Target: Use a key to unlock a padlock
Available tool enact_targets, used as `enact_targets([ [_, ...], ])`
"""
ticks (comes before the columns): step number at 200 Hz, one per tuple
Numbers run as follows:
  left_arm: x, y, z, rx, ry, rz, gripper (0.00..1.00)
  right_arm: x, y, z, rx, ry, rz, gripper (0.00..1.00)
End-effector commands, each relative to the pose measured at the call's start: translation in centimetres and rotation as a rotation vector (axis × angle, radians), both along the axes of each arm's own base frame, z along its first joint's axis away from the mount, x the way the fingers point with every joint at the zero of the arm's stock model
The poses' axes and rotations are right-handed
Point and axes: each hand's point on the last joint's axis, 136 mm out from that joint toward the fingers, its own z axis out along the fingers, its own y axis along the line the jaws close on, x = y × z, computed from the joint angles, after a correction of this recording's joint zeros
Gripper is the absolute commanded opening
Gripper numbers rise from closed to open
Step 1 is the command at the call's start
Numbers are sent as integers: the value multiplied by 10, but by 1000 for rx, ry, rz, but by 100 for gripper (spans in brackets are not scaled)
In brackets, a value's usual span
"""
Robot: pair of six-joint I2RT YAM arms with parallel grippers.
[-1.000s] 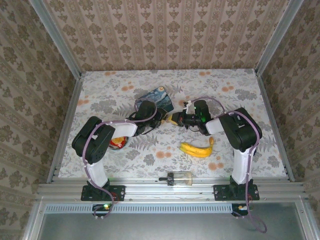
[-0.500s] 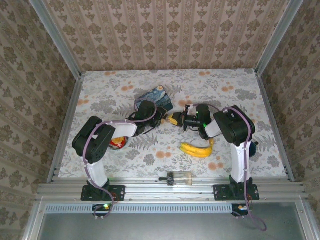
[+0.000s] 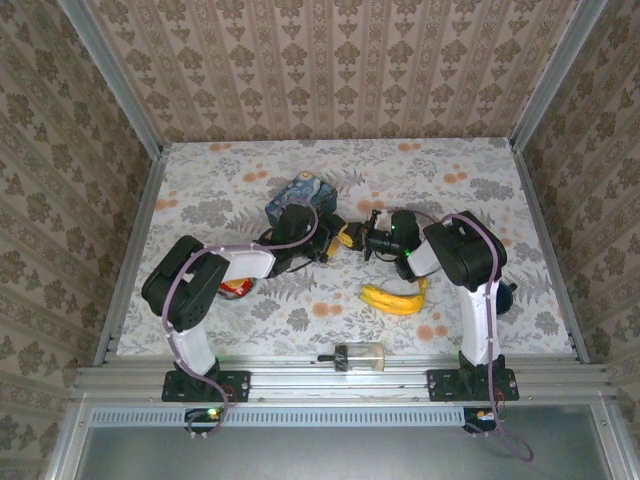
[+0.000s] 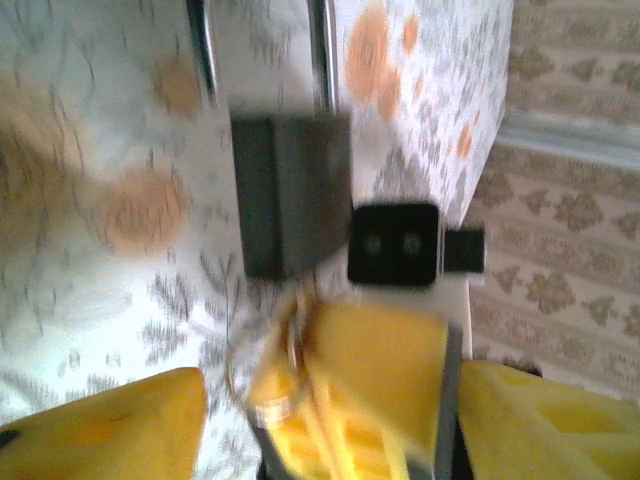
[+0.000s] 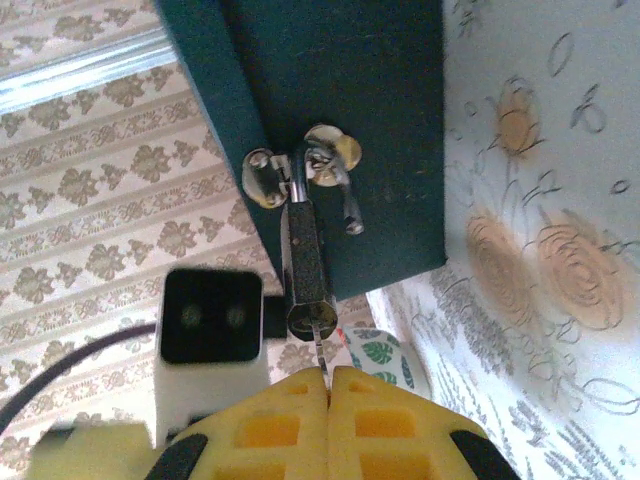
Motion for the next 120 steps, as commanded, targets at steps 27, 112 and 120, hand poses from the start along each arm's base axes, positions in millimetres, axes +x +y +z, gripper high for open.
enact_targets([
  [27,-37,24,3,87,42,-75,100,11,-2,-7,-8,-26,-61,1],
  [112,-24,85,58,366,-243,-34,100,12,1,-15,-29,-26,-68,3],
  [120,-23,89,62,381,-267,-27,100,12,2,-16,-34,-28,-68,7],
])
